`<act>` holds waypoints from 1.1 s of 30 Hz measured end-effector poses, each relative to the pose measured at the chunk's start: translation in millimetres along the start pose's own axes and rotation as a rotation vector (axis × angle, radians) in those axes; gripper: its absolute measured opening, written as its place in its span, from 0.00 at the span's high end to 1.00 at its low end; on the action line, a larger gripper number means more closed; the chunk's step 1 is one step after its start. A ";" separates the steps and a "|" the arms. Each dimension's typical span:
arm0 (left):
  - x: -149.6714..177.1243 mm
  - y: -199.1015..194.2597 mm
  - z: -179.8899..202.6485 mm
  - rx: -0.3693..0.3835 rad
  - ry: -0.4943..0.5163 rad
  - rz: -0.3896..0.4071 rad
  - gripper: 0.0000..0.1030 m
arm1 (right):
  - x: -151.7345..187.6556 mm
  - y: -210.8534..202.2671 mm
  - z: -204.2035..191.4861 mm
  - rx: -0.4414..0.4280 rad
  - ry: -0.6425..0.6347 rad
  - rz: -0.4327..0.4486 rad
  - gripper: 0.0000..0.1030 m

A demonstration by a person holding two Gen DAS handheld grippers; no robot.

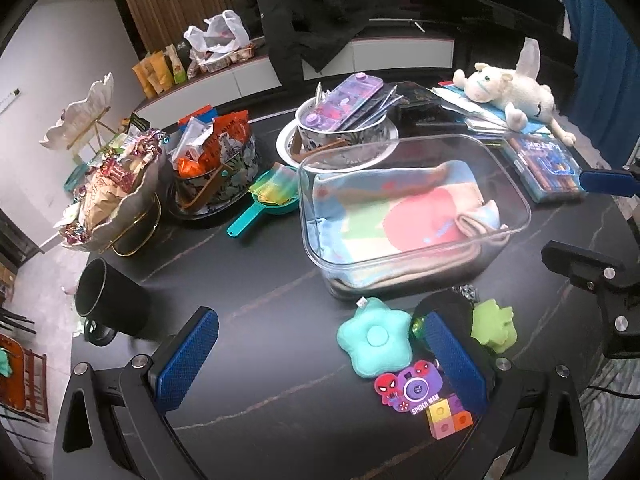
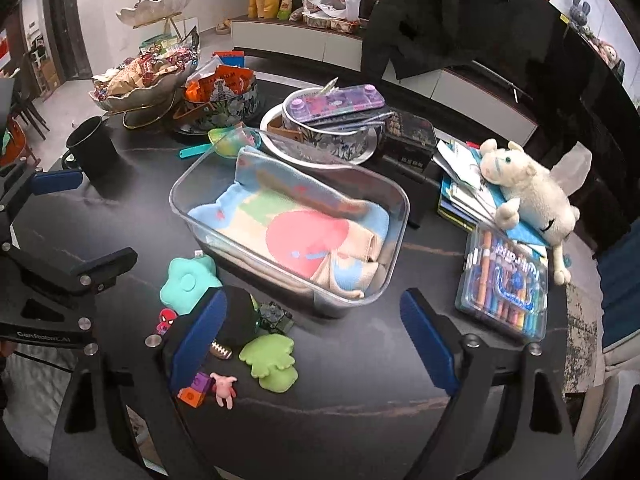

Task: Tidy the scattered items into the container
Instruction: 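Lower both tools over the toys, right tool toward the green frog toy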

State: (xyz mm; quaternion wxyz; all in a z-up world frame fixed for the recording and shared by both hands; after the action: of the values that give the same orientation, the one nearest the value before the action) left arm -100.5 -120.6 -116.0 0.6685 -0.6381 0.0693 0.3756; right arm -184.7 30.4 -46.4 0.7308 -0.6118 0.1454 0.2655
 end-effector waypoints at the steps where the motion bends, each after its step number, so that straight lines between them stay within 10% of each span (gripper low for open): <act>1: 1.8 0.1 1.0 0.002 0.001 -0.001 0.01 | 2.4 0.4 -0.6 0.001 -0.001 0.001 0.16; 33: 42.5 -10.6 30.7 0.023 0.040 0.028 0.01 | 54.6 -13.7 -25.4 -0.027 -0.049 0.026 0.19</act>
State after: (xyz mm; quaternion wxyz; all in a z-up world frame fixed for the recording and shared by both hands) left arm -75.9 -74.1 -126.4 0.6687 -0.6369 0.0960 0.3714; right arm -129.5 15.7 -69.9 0.7223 -0.6130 0.1319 0.2919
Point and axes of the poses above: each gripper's, at about its wrist camera, not at the fingertips, and y roughly the way its jaws point, z to its right, x to its underside, the point moved 9 cm from there along y, roughly the way its jaws point, and after that the axes turned 4 degrees about x, right-handed, at the moved point
